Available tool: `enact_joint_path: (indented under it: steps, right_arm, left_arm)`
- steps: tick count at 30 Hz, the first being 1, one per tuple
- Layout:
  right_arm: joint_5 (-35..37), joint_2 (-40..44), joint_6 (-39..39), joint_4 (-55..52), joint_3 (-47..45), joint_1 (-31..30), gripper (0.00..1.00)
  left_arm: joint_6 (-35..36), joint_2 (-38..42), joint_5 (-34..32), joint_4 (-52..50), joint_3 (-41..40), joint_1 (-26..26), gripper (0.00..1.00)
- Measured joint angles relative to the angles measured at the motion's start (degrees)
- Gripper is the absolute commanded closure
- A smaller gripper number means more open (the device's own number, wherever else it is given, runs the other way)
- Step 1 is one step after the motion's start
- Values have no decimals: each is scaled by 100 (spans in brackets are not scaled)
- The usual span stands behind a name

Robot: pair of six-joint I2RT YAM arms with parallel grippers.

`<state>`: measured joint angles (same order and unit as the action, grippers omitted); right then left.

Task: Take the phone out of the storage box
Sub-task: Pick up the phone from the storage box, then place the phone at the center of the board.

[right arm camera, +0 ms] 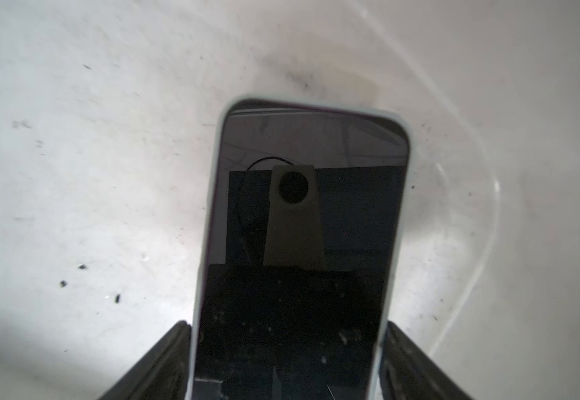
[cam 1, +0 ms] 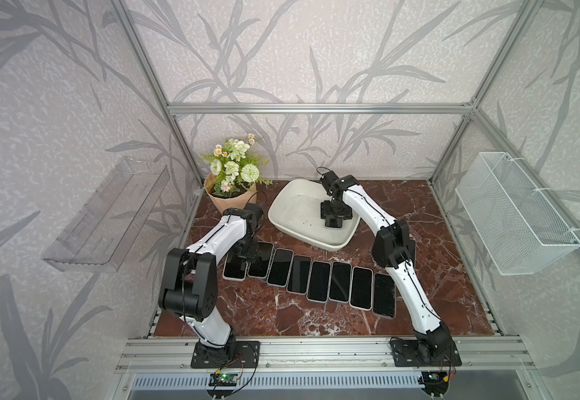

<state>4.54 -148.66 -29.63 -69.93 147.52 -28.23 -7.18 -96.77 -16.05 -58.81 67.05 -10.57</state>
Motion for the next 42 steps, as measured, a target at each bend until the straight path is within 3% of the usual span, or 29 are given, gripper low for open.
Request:
enact_joint_path:
  steps: [8, 13, 20, 23, 27, 33, 38, 42]
  right_arm:
    - [2, 688, 138, 114, -131, 11, 28]
    - [74, 1266, 168, 140, -656, 61, 29]
    - [313, 3106, 197, 710, -2942, 472, 29]
    - [411, 3998, 195, 1152, -4039, 815, 29]
    - [396, 4710, 166, 1587, -5095, 1436, 29]
    - [352, 4597, 164, 2085, -5829, 2026, 29]
    - [63, 3980, 199, 2337, -5746, 2070, 30]
    - [-195, 3488, 197, 2531, -5727, 2024, 30]
  left_arm:
    - [4, -555, -52, 232, -214, 125, 36]
    - [15, -638, 44, 304, -216, 249, 29]
    - [13, -791, 52, 295, -170, 293, 16]
    - [20, -791, 46, 280, -164, 310, 12]
    - [13, -791, -13, 238, -138, 321, 0]
    - [15, -780, -22, 214, -116, 330, 0]
    - [0, -627, 74, 273, -120, 345, 0]
    - [-52, -44, 236, 319, -120, 345, 0]
